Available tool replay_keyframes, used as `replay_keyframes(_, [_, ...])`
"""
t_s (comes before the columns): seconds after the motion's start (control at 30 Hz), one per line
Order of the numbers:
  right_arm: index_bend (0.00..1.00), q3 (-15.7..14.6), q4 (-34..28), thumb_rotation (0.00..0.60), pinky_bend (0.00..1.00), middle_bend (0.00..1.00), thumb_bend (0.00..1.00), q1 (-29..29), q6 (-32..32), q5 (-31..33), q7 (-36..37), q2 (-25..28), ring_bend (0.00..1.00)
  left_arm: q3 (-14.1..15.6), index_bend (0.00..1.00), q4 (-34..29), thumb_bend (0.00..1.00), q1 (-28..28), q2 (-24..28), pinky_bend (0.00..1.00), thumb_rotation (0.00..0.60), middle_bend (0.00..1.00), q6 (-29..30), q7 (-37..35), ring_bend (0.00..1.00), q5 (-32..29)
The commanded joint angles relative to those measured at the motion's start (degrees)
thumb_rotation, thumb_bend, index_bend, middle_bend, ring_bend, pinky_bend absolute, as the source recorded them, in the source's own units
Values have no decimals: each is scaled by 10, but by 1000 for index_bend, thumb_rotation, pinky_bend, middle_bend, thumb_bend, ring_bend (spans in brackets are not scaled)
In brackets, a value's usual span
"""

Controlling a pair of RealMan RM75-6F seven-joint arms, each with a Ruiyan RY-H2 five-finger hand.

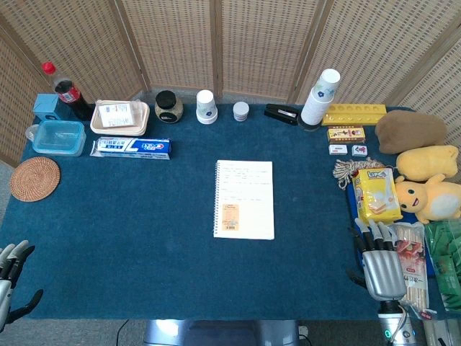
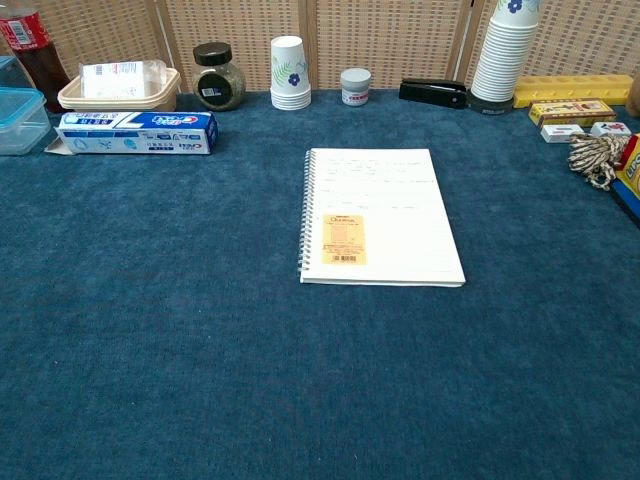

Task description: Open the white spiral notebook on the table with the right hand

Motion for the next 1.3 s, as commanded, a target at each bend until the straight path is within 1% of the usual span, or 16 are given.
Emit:
replay_keyframes(0.03, [182,1,1,600,83,147,129,0,-2,1,0,-1,22,0,167,0,271,-1,0,0,600,79,-4,0,27,-3])
replay_keyframes(0.2, [180,3,5,600,83,147,128,4,-13,1,-1,-6,22,0,162,1,271,-2,0,0,600,78,-5,-3,26,-2])
replay_keyframes(0.37, [178,9,4,600,83,147,129,19,-31,-8,7,-15,22,1,159,2,271,3,2,0,600,79,13,-7,26,12])
replay_keyframes(0.5, [175,24,0,600,84,145,128,43,-51,-19,10,-35,22,3,157,1,272,4,4,0,600,79,22,-6,26,23])
replay_keyframes(0.7, [165,56,12,600,83,142,132,95,-112,-6,-1,-92,22,2,156,-3,270,1,9,0,600,79,28,-4,26,34])
replay_keyframes(0.8, [161,76,32,600,83,141,135,123,-141,7,-17,-131,22,1,156,-6,271,-2,10,0,600,78,22,-3,26,33])
replay_keyframes(0.9, [155,95,65,600,83,142,141,150,-177,35,-30,-174,22,0,155,-9,271,-5,12,0,600,78,19,-3,26,32])
replay_keyframes(0.97, [154,102,85,600,83,141,144,162,-188,45,-33,-195,21,-1,155,-8,272,-5,13,0,600,78,18,-5,26,29])
replay_keyframes(1.17, [145,111,164,600,83,141,145,190,-210,59,-36,-253,17,-2,155,-6,271,-9,12,0,600,79,6,-9,26,20])
replay_keyframes(1.3, [144,111,199,600,83,141,145,201,-210,57,-27,-274,16,-4,154,-4,270,-10,11,0,600,79,4,-11,26,15])
